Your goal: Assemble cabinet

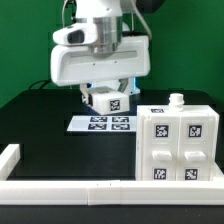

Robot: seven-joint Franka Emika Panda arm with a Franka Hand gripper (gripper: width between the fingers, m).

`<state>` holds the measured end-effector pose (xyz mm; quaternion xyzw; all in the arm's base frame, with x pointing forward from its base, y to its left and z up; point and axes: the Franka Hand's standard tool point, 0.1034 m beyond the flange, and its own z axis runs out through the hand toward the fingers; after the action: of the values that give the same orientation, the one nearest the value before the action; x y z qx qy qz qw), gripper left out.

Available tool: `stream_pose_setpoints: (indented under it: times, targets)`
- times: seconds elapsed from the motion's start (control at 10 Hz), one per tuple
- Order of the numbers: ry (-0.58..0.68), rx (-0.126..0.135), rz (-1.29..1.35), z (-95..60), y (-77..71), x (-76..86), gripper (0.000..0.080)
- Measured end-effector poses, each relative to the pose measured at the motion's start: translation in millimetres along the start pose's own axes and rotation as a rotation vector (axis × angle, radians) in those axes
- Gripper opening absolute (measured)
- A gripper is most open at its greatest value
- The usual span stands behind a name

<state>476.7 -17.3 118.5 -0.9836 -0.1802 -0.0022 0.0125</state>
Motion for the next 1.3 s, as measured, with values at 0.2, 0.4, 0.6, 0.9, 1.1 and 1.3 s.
stream_pose_setpoints:
  times: [0.2, 0.4, 0.6, 0.9, 1.1, 1.3]
  targets:
    - [-0.005, -0.002, 0.089, -21.0, -13.4, 30.7, 0.0541]
    - [-0.004, -0.002, 0.064, -18.1, -12.9, 28.3, 0.0541]
    - [-0.004, -0.002, 0.064, -17.8, -13.0, 28.3, 0.0541]
    - [0.0, 0.006, 0.05, -38.7, -17.1, 51.5, 0.0541]
    - [-0.002, 0.02, 0.054, -57.6, -22.0, 79.6, 0.0541]
    - [0.011, 0.022, 0.049, -63.7, -27.4, 105.7, 0.0541]
